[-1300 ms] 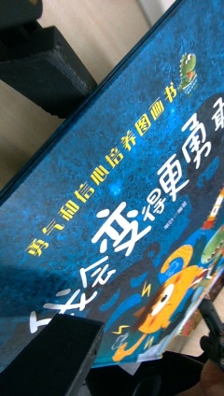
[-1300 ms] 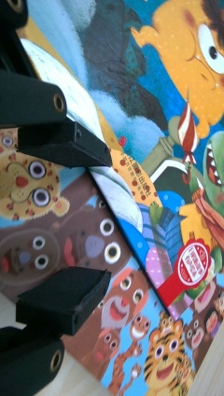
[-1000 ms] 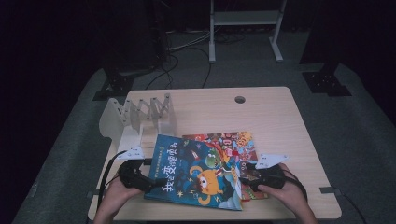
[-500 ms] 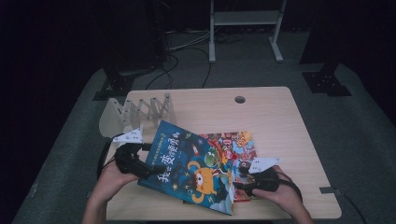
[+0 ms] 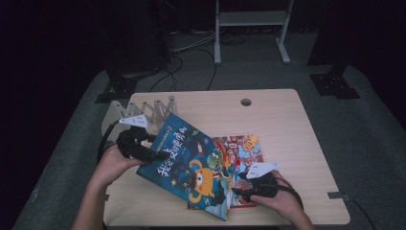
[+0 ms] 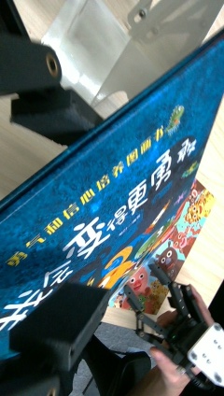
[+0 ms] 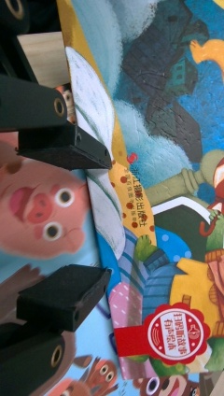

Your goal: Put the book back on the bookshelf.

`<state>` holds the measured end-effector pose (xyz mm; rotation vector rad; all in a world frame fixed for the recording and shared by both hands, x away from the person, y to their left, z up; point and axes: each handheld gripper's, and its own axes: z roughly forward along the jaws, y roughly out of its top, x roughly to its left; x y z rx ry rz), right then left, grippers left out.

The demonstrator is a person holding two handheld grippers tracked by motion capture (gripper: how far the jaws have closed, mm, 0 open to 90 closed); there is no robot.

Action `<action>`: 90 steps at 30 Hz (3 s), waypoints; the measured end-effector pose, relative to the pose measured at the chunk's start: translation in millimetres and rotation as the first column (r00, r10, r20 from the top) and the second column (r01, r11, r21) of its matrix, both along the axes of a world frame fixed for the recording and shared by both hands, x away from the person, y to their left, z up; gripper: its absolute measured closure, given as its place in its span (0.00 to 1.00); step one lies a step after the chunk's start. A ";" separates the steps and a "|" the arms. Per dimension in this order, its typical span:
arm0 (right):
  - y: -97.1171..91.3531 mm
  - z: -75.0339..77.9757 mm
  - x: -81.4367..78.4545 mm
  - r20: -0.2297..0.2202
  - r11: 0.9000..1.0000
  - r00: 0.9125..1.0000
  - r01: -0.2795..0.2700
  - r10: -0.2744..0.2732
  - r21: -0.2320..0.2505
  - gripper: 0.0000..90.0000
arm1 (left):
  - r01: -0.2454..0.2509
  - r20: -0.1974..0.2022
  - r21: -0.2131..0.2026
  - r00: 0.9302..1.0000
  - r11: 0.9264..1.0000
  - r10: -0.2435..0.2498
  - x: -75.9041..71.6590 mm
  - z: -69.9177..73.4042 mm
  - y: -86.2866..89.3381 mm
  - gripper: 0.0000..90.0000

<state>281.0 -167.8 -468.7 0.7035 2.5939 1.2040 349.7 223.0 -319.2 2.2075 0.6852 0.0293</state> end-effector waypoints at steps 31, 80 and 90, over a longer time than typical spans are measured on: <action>45.8 -0.6 -2.8 0.017 1.000 1.000 -0.011 0.011 0.029 0.49 | 0.007 -0.104 0.121 0.995 0.993 0.006 35.5 58.4 -22.0 0.66; -127.5 -33.4 69.2 0.051 0.746 0.746 0.666 -0.664 -0.032 0.29 | 0.107 -0.087 0.168 0.992 0.980 -0.094 40.1 129.7 -39.9 0.92; -133.5 -34.6 74.4 -0.015 0.730 0.730 0.683 -0.683 -0.034 0.15 | 0.045 -0.070 0.182 0.997 0.982 -0.033 33.7 132.6 -16.0 0.92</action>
